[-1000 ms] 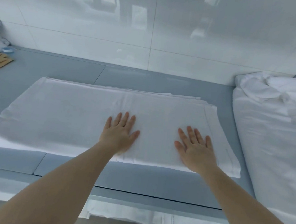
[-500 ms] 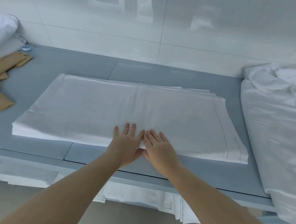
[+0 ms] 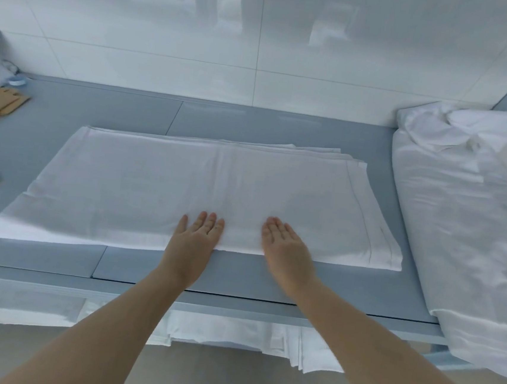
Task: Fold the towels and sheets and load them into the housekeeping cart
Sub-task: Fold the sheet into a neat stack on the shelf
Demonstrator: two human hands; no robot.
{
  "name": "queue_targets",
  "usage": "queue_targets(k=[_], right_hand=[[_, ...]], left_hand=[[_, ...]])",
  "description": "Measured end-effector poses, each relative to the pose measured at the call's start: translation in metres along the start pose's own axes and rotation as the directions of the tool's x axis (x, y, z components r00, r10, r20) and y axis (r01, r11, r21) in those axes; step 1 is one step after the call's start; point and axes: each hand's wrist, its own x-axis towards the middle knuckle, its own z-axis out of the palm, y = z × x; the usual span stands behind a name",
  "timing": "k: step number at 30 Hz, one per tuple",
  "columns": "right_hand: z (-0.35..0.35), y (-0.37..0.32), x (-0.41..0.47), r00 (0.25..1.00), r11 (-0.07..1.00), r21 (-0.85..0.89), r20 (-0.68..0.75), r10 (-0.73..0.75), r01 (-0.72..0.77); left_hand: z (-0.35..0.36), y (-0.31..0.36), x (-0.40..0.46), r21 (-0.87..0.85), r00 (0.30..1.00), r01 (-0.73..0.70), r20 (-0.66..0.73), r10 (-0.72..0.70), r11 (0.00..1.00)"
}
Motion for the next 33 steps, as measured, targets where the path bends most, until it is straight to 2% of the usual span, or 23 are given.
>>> queue_targets(k=[2,5,7,10,13,18,20,24,28,30,33], right_hand=[[-0.003,0.030,-0.018,0.998,0.997,-0.063,0.040,0.051,-0.049],[-0.006,0.074,-0.044,0.976,0.986,-0.030,0.140,0.169,-0.167],[-0.005,0.100,-0.062,0.956,0.965,-0.005,0.134,0.262,-0.263],[0.000,0.116,-0.070,0.937,0.944,-0.006,0.123,0.328,-0.330],[0.011,0.112,-0.065,0.953,0.961,0.069,0.169,0.254,-0.268],[0.014,0.112,-0.064,0.981,0.968,0.176,0.114,0.160,-0.178],[0.011,0.123,-0.070,0.987,0.981,0.140,0.098,0.125,-0.138],[0.014,0.162,-0.094,0.975,0.979,0.075,0.131,0.178,-0.189],[0.012,0.169,-0.100,0.921,0.966,0.081,0.330,0.204,-0.243],[0.009,0.149,-0.095,0.936,0.977,0.103,0.320,0.148,-0.189],[0.007,0.103,-0.072,0.976,0.969,0.224,0.209,0.060,-0.107]], left_hand=[[-0.002,0.003,-0.001,-0.023,1.000,-0.003,0.000,0.003,1.000],[-0.005,0.009,-0.001,-0.035,1.000,0.005,0.005,-0.005,0.999],[-0.005,0.012,-0.001,-0.033,0.999,0.029,0.015,-0.028,0.999],[-0.008,0.024,0.003,-0.024,0.992,0.123,0.040,-0.122,0.992],[-0.010,0.052,0.007,-0.004,0.986,0.164,0.042,-0.164,0.986],[-0.009,0.127,0.031,-0.066,0.999,-0.051,0.005,0.052,0.996],[-0.004,0.147,0.039,-0.046,0.997,-0.074,-0.010,0.074,0.996],[0.008,0.150,0.040,-0.012,0.999,-0.042,-0.017,0.042,0.999],[0.009,0.147,0.038,-0.052,0.999,-0.052,-0.015,0.052,0.997],[0.008,0.146,0.038,-0.053,0.998,-0.063,-0.002,0.063,0.997],[0.003,0.145,0.040,-0.018,0.995,-0.098,-0.002,0.098,0.995]])
